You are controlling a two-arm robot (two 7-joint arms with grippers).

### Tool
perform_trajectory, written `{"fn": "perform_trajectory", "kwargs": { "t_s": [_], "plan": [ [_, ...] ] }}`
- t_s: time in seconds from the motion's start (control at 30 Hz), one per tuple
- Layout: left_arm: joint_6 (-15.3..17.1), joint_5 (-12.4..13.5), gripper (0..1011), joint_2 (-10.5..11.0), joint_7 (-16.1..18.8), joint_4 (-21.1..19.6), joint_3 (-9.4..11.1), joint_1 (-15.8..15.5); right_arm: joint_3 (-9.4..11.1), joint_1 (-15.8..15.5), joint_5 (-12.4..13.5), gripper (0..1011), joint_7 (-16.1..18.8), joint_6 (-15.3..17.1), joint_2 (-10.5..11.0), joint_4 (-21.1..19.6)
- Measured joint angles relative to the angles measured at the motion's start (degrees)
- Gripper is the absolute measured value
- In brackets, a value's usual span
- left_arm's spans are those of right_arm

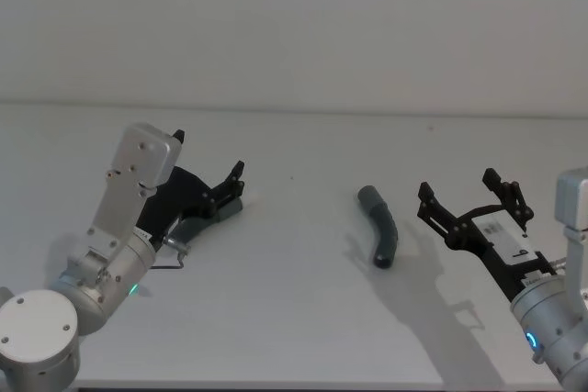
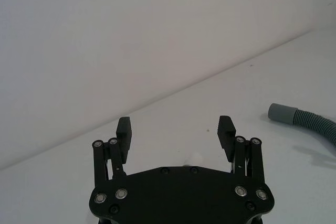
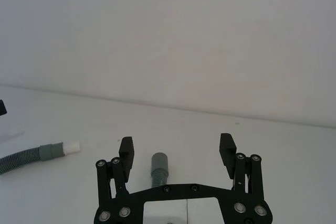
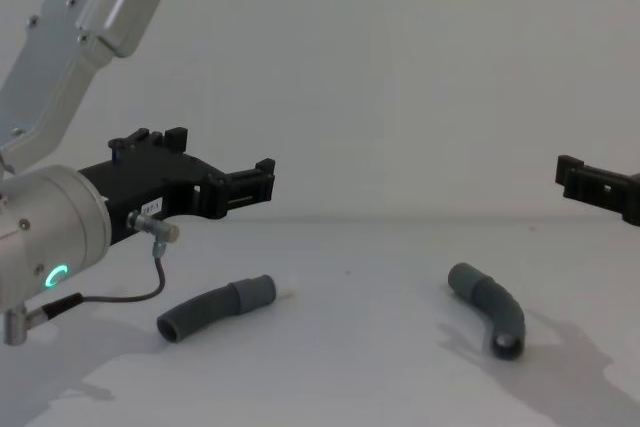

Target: Use both hands to pick up one end of the pipe from the table, align the ends, and insert them.

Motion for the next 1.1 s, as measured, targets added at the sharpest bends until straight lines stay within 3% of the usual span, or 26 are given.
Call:
{"fn": "perform_trajectory", "kwargs": {
  "t_s": [1.1],
  "plan": [
    [0.01, 0.0, 1001, 0.0, 0.0, 0.01, 0.0, 0.0, 0.0, 0.0, -0.02, 1000, -0.02, 0.0, 0.0, 0.0]
  ]
}}
